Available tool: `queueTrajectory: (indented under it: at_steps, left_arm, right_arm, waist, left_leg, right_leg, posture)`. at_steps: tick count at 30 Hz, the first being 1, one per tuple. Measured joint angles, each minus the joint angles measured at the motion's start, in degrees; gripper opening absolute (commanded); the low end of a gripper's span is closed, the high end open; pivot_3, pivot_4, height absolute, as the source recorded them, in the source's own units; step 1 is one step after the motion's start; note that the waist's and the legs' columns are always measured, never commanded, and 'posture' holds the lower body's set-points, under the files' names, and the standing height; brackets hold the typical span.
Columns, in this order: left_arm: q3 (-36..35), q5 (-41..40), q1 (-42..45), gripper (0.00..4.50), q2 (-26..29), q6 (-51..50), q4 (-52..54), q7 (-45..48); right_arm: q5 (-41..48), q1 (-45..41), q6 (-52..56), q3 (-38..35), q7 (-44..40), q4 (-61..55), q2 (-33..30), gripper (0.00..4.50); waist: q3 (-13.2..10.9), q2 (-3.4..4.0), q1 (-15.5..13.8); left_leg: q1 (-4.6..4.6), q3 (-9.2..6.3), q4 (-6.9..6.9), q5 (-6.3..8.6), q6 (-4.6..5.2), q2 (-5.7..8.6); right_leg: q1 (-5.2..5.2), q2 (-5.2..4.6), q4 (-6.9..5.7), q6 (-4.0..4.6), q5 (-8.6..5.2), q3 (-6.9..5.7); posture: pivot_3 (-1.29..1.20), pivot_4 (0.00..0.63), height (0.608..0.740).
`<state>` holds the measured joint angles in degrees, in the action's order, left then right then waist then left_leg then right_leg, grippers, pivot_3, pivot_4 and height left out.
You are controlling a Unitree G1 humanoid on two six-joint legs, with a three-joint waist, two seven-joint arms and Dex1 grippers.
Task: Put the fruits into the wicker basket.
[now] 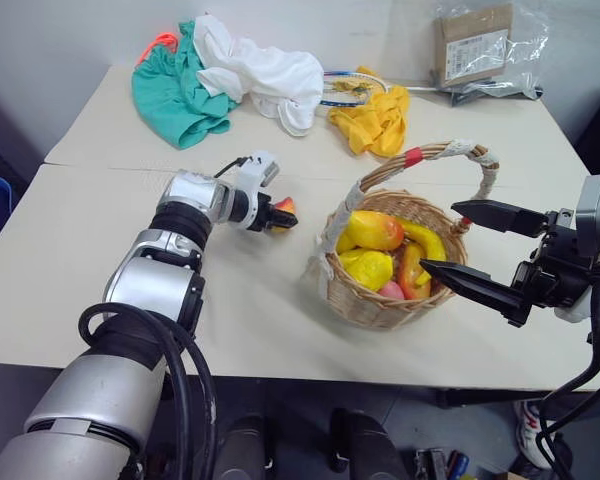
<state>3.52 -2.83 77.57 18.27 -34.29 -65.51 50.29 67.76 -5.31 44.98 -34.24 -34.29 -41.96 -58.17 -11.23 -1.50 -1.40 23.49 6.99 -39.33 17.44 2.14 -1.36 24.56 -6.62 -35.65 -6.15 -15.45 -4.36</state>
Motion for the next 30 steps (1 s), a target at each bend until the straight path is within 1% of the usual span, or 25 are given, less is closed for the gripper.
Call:
queueTrajectory:
  at_steps: [3, 6, 8, 11, 14, 22, 24, 25, 26, 27, 28, 29, 30]
  left_arm:
    - [-2.3, -3.0, 0.4, 2.26, 1.9, 3.9, 5.4, 8.1]
    - [-2.2, -4.8, 1.3, 2.26, 2.5, 5.0, 9.4, 16.9]
    - [-0.2, -5.1, 1.9, 2.26, 2.4, 5.2, 11.3, 24.3]
    - [3.7, -4.7, 2.2, 2.26, 1.0, 7.2, 12.8, 32.7]
    - [5.7, -4.0, 2.2, 2.26, -0.7, 9.8, 12.7, 35.7]
    - [6.7, -3.8, 4.2, 2.26, -4.9, 17.2, 8.6, 35.7]
    - [6.9, -3.4, 5.5, 2.96, -5.9, 18.0, 6.6, 35.7]
    - [7.0, -3.3, 5.9, 3.14, -6.2, 18.1, 5.9, 35.7]
    - [7.0, -3.3, 6.2, 3.53, -6.4, 18.2, 5.4, 35.7]
    - [7.0, -3.3, 6.3, 3.75, -6.4, 18.3, 4.8, 35.7]
    - [6.9, -3.3, 6.3, 4.10, -6.3, 18.7, 4.4, 35.8]
    - [6.8, -3.3, 6.3, 4.35, -6.2, 19.0, 4.2, 35.8]
    - [6.4, -3.5, 6.3, 4.43, -5.8, 19.6, 4.2, 35.8]
  right_arm:
    - [0.1, 0.6, 0.0, 0.0, -0.1, 0.0, 0.0, 4.50]
    - [0.2, 1.3, 0.0, 0.0, -0.1, 0.0, 0.0, 4.50]
    - [0.2, 1.3, 0.0, 0.0, 0.0, 0.0, 0.0, 4.50]
    - [0.4, 1.3, 0.0, 0.0, 0.1, 0.0, 0.0, 4.50]
    - [0.5, 1.3, 0.0, 0.0, 0.2, -0.1, 0.0, 4.50]
    - [1.4, 3.5, 0.0, -1.6, 1.5, -0.9, 0.0, 4.50]
    - [1.6, 3.6, 0.0, -1.6, 2.2, -1.4, 0.1, 4.50]
    - [1.8, 3.6, 0.0, -1.6, 2.6, -1.7, 0.2, 4.50]
    - [2.0, 3.6, -0.1, -1.6, 2.9, -2.1, 0.2, 4.50]
    - [2.1, 3.6, -0.1, -1.6, 3.0, -2.4, 0.2, 4.50]
    - [2.1, 3.6, -0.1, -1.6, 3.2, -2.6, 0.2, 4.50]
    - [2.2, 3.7, -0.1, -1.6, 3.3, -2.6, 0.2, 4.50]
    - [2.2, 3.8, -0.1, -1.6, 3.4, -2.6, 0.3, 4.50]
  waist:
    - [0.0, 0.01, 0.0]
    - [0.0, 0.01, -0.2]
    - [0.0, 0.01, -0.2]
    - [0.0, 0.01, -0.1]
    - [0.0, 0.01, -0.1]
    - [0.0, 0.00, -0.1]
    - [0.0, 0.01, -0.1]
    - [0.0, 0.01, -0.1]
    - [0.0, 0.00, -0.1]
    - [0.0, 0.01, -0.1]
    - [0.0, 0.01, 0.0]
    - [0.0, 0.00, 0.0]
    - [0.0, 0.00, 0.0]
  left_leg:
    - [0.00, 0.02, 0.00, 0.00, 0.00, 0.02]
    - [0.00, 0.02, -0.01, 0.00, 0.01, 0.05]
    - [0.00, 0.02, -0.07, 0.01, 0.02, 0.05]
    - [0.00, 0.01, -0.15, 0.04, 0.07, 0.06]
    - [0.03, -0.01, -0.21, 0.05, 0.10, 0.03]
    - [0.08, -0.03, -0.31, 0.09, 0.17, 0.01]
    - [0.09, -0.04, -0.33, 0.11, 0.19, 0.01]
    - [0.09, -0.05, -0.34, 0.11, 0.21, 0.01]
    - [0.10, -0.05, -0.34, 0.12, 0.21, 0.01]
    - [0.09, -0.05, -0.34, 0.12, 0.22, 0.01]
    - [0.10, -0.05, -0.34, 0.12, 0.22, 0.00]
    - [0.10, -0.05, -0.34, 0.12, 0.22, 0.00]
    - [0.11, -0.05, -0.34, 0.12, 0.21, -0.01]
  right_leg:
    - [-0.01, -0.01, 0.01, 0.00, 0.00, 0.00]
    - [-0.03, 0.00, 0.02, 0.00, 0.00, 0.00]
    - [-0.06, 0.01, 0.02, 0.00, 0.00, -0.02]
    - [-0.07, 0.01, 0.04, 0.00, 0.00, 0.00]
    - [-0.05, 0.02, 0.04, 0.00, 0.00, 0.01]
    - [-0.05, 0.01, 0.05, 0.00, 0.00, 0.00]
    - [-0.05, 0.01, 0.07, 0.00, 0.00, -0.01]
    - [-0.05, 0.01, 0.08, 0.00, 0.00, -0.01]
    - [-0.05, 0.01, 0.08, 0.00, 0.00, -0.01]
    - [-0.05, 0.01, 0.08, 0.00, 0.00, -0.01]
    - [-0.05, 0.01, 0.08, 0.00, 0.00, -0.01]
    - [-0.04, 0.01, 0.08, 0.00, 0.00, -0.01]
    - [-0.03, 0.02, 0.08, 0.00, 0.00, -0.01]
  posture:
    - [0.00, 0.150, 0.740]
    - [0.00, 0.150, 0.740]
    - [0.00, 0.150, 0.740]
    - [0.00, 0.150, 0.740]
    - [0.00, 0.150, 0.740]
    - [0.00, 0.150, 0.740]
    - [0.00, 0.150, 0.740]
    - [0.00, 0.150, 0.740]
    - [0.00, 0.150, 0.740]
    - [0.00, 0.150, 0.740]
    - [0.00, 0.150, 0.740]
    - [0.00, 0.150, 0.740]
    - [0.00, 0.150, 0.740]
